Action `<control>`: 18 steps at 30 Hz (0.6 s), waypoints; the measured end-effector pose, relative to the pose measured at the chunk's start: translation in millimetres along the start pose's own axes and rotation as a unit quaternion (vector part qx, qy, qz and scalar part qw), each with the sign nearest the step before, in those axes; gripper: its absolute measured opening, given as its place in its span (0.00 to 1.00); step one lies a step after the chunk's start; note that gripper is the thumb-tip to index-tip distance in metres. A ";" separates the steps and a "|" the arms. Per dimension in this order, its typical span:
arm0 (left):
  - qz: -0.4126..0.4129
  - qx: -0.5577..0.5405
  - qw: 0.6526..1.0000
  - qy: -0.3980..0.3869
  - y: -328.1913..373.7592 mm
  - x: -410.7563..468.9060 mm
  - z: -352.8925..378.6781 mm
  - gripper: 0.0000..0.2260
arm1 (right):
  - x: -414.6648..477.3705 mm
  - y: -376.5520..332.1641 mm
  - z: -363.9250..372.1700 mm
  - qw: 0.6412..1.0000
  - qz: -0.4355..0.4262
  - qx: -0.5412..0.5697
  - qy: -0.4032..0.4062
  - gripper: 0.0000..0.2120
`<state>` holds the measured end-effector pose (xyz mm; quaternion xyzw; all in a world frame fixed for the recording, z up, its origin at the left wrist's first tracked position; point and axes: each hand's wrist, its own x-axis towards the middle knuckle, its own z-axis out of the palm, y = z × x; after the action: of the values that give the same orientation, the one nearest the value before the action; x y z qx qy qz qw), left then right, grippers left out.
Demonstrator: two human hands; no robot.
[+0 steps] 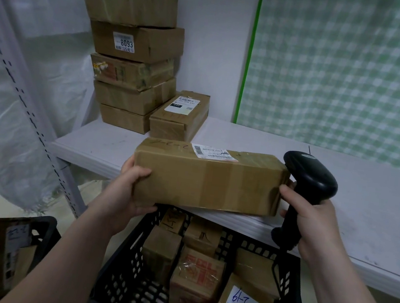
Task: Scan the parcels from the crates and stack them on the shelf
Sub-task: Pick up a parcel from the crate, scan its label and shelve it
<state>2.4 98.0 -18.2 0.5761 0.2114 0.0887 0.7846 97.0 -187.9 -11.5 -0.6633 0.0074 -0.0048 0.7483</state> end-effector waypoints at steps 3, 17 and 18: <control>-0.039 -0.004 0.999 -0.005 0.7 1.0 0.1 0.21 | 0.6 -0.5 1.4 1.000 -0.007 -0.006 -0.001 0.16; 0.077 -0.117 0.990 0.016 4.9 2.1 -4.0 0.36 | -9.4 -10.4 9.6 0.998 -0.033 -0.053 -0.014 0.07; 0.094 -0.125 0.987 0.022 5.5 2.0 -4.4 0.38 | -11.7 -11.5 10.6 0.997 -0.034 -0.064 -0.023 0.06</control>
<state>2.9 104.3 -14.5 0.4888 0.1605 0.2001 0.8338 85.5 -178.6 1.3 -0.7094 -0.0323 -0.0145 0.7039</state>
